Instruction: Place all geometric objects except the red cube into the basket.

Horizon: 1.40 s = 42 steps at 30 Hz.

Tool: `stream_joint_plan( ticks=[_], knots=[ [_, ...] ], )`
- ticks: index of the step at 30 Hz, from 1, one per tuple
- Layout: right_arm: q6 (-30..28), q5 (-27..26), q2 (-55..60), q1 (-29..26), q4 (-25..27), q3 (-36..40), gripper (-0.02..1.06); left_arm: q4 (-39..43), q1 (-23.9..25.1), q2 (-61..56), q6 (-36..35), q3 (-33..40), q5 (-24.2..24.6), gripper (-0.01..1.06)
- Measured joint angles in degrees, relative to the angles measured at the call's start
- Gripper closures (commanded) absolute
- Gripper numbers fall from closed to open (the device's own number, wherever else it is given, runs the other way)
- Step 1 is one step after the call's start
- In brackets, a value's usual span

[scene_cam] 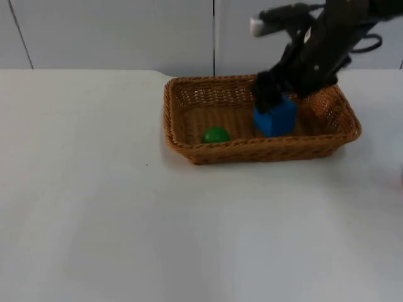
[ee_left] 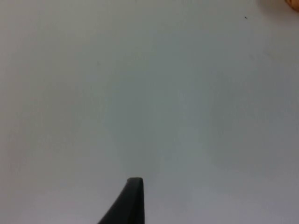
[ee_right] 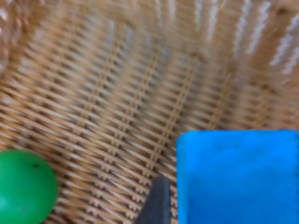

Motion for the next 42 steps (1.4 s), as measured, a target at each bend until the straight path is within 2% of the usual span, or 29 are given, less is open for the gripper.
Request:
stream_joint_plan(
  ticks=[3,9,12,15,17,18,21,23,27,28,33,34,38,42],
  knots=[
    [0.11,1.86,-3.44,0.00,0.00,0.00,0.31,0.00,0.00,0.00,0.00,0.00,-0.12,0.00],
    [0.11,11.04,-18.71,0.00,0.00,0.00,0.31,0.00,0.00,0.00,0.00,0.00,-0.57,0.00],
    [0.11,12.50,-23.63,0.00,0.38,0.43,0.31,0.00,0.00,0.00,0.00,0.00,-0.61,0.00],
    [0.11,12.65,-31.51,0.00,0.38,4.52,0.31,0.00,0.00,0.00,0.23,0.00,-0.73,0.00],
    [0.11,12.54,-34.22,0.00,0.38,6.22,0.24,0.00,0.00,0.00,0.23,0.00,-0.73,0.00],
    [0.11,12.09,-36.97,0.00,0.38,8.49,0.24,0.00,0.00,0.00,0.23,0.00,-0.73,0.00],
    [0.11,10.35,-44.64,0.00,0.38,16.17,-0.01,0.00,0.00,-0.25,0.23,0.00,-0.73,0.00],
    [0.11,9.87,-47.39,0.00,0.38,18.52,-0.01,0.00,0.00,-0.66,0.23,0.00,-0.73,0.00],
    [0.11,8.89,-58.32,0.00,0.38,29.83,-0.01,0.00,0.00,-4.88,0.41,0.00,-0.61,0.00],
    [0.11,8.89,-58.32,0.00,0.38,29.83,-0.01,0.00,0.00,-4.88,0.41,0.00,-0.61,0.00],
    [0.11,7.83,-72.48,0.00,0.49,42.76,-0.01,-0.73,0.00,-14.58,0.47,0.00,1.46,0.00],
    [0.11,7.83,-72.48,0.00,0.49,42.76,-0.01,-0.73,0.00,-14.58,0.47,0.00,1.46,0.00],
    [0.11,7.48,-84.41,0.00,0.49,52.22,-0.01,-1.34,0.00,-22.72,0.60,0.00,2.17,0.00],
    [0.11,7.48,-92.84,0.00,0.49,58.18,-0.01,-1.08,0.00,-28.35,0.83,0.00,3.98,0.00]
  ],
)
